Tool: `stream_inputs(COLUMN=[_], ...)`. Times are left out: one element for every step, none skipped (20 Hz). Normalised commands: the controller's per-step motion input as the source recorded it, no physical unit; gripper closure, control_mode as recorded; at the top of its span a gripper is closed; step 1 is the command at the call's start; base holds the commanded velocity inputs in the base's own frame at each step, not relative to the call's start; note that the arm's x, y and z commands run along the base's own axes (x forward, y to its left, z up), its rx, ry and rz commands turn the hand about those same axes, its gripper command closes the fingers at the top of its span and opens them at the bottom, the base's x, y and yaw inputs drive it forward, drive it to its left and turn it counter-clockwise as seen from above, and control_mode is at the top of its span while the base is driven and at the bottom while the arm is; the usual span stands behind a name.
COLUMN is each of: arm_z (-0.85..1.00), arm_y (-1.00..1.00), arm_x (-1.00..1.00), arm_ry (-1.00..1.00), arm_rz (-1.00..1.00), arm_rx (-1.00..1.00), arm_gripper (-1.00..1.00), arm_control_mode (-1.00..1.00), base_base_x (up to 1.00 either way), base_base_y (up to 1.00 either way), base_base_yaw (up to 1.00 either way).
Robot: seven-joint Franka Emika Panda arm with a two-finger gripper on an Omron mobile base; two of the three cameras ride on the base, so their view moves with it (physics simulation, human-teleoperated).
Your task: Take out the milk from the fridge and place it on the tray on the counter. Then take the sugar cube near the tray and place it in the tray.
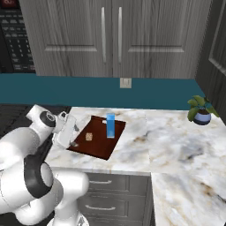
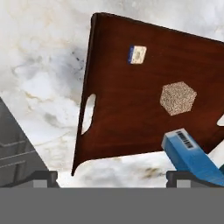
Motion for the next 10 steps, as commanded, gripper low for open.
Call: stream_inputs(arm_z=[1.00,1.00,0.99,0.91,0.93,0.95,0.98,1.00,1.00,1.00], arm_y=[0.00,0.00,-0.01,0.00,0.00,0.00,0.00,-0.05,-0.09,-0.09], arm_x=[-0.86,-0.83,-0.89,-0.93,-0.96,-0.92,-0.93,-0.91,-0.83,-0.66], arm_ry=[-0.06,-0.05,-0.05,-0.04,-0.04,-0.02,-0.03,-0.01,0.00,0.00], arm_rz=[0.00,0.00,-0.03,-0.02,-0.03,-0.03,-0.03,-0.05,-0.06,-0.07], arm_rx=[0.00,0.00,0.00,0.00,0.00,0.00,0.00,0.00,0.01,0.03], arm_gripper=[-1.00,-1.00,-1.00,-1.00,-1.00,-1.00,-1.00,-1.00,-1.00,-1.00], arm_control_mode=[-1.00,-1.00,-1.00,-1.00,-1.00,-1.00,-1.00,-1.00,-1.00,-1.00], base_base_x=[0.00,0.00,0.00,0.00,0.00,0.00,0.00,0.00,0.00,0.00], base_base_y=[0.00,0.00,0.00,0.00,0.00,0.00,0.00,0.00,0.00,0.00], base_base_yaw=[0.00,0.00,0.00,0.00,0.00,0.00,0.00,0.00,0.00,0.00])
